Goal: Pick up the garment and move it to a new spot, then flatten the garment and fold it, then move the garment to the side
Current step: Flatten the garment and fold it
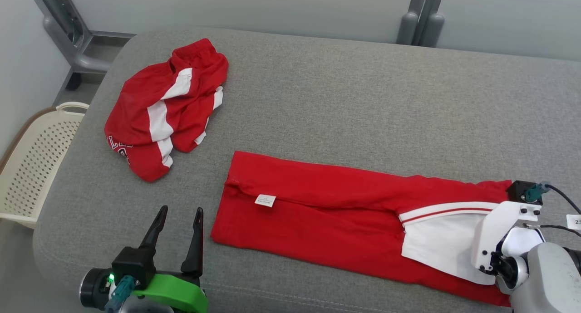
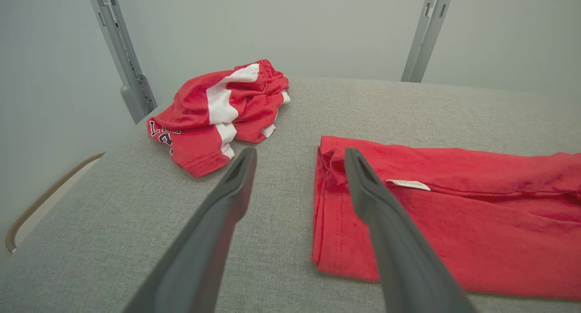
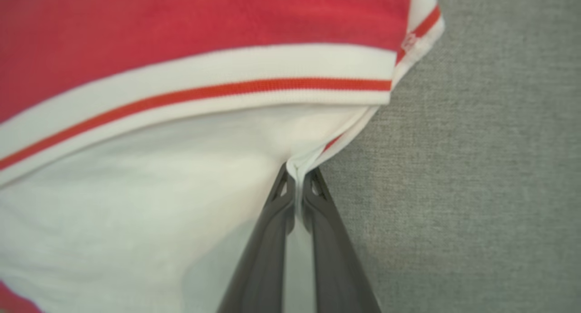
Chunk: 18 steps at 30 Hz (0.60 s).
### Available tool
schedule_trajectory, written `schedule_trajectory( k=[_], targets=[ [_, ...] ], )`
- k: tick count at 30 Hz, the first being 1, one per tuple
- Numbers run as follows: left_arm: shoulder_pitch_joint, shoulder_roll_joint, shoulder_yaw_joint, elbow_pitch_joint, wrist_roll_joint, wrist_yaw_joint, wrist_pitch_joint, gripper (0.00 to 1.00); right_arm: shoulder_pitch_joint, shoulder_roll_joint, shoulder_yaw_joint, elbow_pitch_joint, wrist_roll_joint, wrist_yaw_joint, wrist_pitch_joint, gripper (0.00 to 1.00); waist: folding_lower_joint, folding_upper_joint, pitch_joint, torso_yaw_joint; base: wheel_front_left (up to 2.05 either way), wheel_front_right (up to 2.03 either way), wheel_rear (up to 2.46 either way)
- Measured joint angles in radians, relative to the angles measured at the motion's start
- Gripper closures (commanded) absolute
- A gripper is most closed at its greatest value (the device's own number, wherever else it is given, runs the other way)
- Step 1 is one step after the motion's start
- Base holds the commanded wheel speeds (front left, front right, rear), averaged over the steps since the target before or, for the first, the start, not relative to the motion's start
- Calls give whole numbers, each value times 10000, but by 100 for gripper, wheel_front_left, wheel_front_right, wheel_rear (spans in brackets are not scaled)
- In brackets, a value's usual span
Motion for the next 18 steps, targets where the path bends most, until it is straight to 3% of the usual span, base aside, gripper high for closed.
schedule_trajectory(
  k=[6,14,18],
  targets=[
    [42,2,44,36,19,-8,0,0,13,65,-217,-77,-23,2,-67,100,0,0,-133,-91,0,0,0],
    [69,4,48,38,67,-12,0,0,24,109,-1373,-708,-809,15,242,100,0,0,-264,-327,0,0,0],
    [73,2,42,29,77,-12,0,0,20,-161,-1973,-1235,-1183,15,520,100,0,0,-240,-398,0,0,0]
  ],
)
